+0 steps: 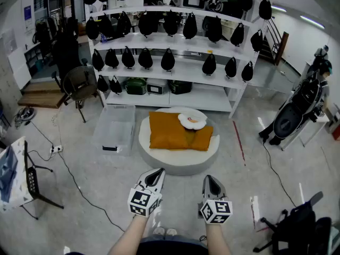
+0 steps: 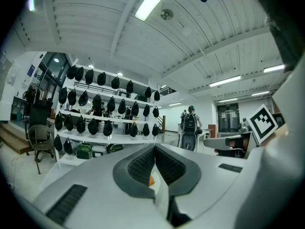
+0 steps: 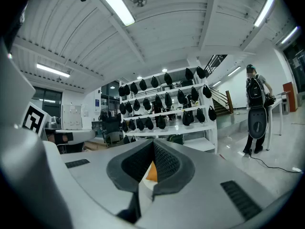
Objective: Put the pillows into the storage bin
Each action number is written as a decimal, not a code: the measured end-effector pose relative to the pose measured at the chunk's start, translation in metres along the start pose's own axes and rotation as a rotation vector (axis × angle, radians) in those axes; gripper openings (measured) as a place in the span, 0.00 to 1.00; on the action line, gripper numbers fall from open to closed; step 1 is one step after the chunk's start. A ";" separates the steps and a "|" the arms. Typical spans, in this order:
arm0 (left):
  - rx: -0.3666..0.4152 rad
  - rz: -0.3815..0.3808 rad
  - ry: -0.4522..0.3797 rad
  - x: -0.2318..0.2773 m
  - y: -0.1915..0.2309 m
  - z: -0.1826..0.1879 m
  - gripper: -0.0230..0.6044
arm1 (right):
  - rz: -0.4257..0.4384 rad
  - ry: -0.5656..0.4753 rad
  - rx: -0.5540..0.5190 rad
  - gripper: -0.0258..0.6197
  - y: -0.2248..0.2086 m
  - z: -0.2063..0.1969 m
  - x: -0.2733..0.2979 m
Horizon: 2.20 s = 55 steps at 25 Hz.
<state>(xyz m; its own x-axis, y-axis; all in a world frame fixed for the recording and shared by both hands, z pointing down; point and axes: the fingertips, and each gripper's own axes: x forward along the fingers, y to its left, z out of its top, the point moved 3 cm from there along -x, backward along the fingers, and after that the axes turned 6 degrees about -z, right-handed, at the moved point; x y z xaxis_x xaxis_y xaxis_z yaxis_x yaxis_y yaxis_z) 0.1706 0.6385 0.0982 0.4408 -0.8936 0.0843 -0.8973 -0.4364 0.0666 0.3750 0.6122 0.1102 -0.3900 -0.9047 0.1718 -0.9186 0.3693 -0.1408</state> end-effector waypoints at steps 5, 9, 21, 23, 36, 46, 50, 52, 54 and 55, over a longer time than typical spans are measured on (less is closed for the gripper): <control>-0.005 0.010 -0.004 -0.004 0.004 -0.003 0.07 | 0.000 0.003 -0.008 0.04 0.004 -0.001 -0.001; 0.003 0.024 -0.011 -0.006 0.005 -0.002 0.07 | 0.014 0.013 -0.008 0.04 0.006 -0.001 -0.002; -0.085 -0.126 0.032 -0.003 -0.009 -0.024 0.07 | 0.102 0.048 0.058 0.05 0.026 -0.020 -0.004; -0.111 -0.119 0.021 -0.003 -0.004 -0.025 0.07 | 0.098 0.047 0.064 0.05 0.026 -0.020 -0.003; -0.157 -0.093 -0.003 -0.001 0.026 -0.023 0.45 | 0.088 0.036 0.100 0.34 0.033 -0.015 0.022; -0.141 -0.084 -0.047 -0.003 0.062 -0.011 0.48 | 0.071 0.005 0.138 0.37 0.043 -0.015 0.039; -0.135 -0.085 -0.037 0.005 0.071 -0.014 0.48 | 0.057 -0.013 0.150 0.37 0.037 -0.007 0.054; -0.131 -0.083 -0.032 0.015 0.081 -0.015 0.48 | 0.059 -0.021 0.151 0.37 0.036 -0.003 0.067; -0.136 -0.077 -0.037 0.025 0.094 -0.015 0.48 | 0.062 -0.020 0.152 0.37 0.035 -0.004 0.082; -0.137 -0.071 -0.038 0.031 0.101 -0.016 0.48 | 0.063 -0.018 0.152 0.37 0.034 -0.005 0.090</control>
<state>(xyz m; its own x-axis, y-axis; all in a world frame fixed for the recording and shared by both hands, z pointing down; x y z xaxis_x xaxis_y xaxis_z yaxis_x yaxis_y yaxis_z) 0.0940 0.5688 0.1231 0.4995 -0.8655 0.0367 -0.8513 -0.4826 0.2060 0.3083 0.5440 0.1256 -0.4436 -0.8851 0.1407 -0.8717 0.3897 -0.2972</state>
